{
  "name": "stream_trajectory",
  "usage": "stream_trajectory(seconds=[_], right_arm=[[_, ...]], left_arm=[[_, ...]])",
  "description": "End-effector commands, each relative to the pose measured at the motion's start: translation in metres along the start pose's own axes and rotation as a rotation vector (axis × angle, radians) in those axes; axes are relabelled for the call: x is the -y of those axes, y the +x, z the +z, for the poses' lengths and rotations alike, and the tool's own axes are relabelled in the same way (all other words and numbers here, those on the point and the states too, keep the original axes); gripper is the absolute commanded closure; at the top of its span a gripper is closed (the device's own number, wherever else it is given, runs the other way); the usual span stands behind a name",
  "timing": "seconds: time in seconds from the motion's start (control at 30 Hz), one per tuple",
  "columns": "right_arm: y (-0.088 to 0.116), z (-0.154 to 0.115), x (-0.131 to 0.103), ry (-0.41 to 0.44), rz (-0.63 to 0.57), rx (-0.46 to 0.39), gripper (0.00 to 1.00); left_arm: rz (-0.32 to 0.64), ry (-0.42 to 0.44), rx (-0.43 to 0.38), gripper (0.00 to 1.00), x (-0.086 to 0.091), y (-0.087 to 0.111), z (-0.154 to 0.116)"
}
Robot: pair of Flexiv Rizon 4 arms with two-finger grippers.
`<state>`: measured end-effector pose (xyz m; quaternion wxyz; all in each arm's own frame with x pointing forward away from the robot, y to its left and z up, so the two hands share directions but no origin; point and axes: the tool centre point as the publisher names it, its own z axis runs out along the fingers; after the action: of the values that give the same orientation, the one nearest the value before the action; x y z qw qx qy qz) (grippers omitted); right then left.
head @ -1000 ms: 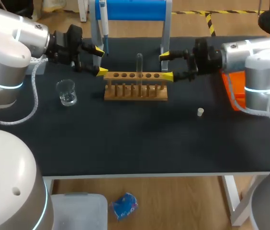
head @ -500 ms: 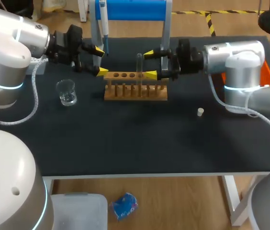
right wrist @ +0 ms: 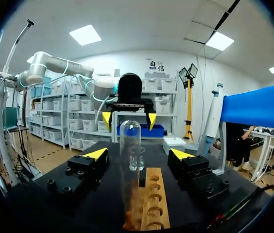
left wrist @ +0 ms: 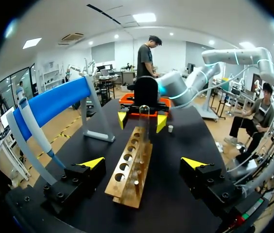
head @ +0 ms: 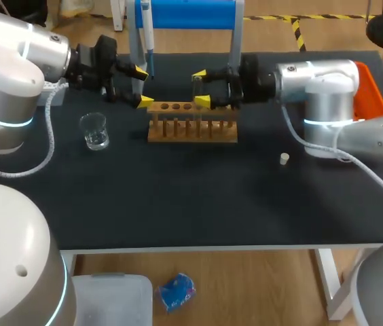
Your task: Invert the test tube, pick up the pipette, mount the tip to pipette, aspirate from beaker and dispense into the tube, eject the tip, return the pipette, and cap with the stopper.
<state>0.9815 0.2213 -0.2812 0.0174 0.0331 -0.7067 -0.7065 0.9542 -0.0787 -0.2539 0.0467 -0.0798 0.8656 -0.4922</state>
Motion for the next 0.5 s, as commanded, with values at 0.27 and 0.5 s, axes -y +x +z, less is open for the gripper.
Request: stream_trajectory(seconds=[0.27, 0.5], right_arm=[[-0.0078, 0.0094, 0.0008, -0.004, 0.001, -0.031, 0.53], [-0.0062, 0.0082, 0.0003, -0.002, 0.003, -0.034, 0.57]], left_arm=[[-0.001, -0.002, -0.002, 0.0, 0.0001, -0.0006, -0.0004], [-0.001, -0.002, -0.002, 0.0, 0.0001, -0.0006, -0.0004]])
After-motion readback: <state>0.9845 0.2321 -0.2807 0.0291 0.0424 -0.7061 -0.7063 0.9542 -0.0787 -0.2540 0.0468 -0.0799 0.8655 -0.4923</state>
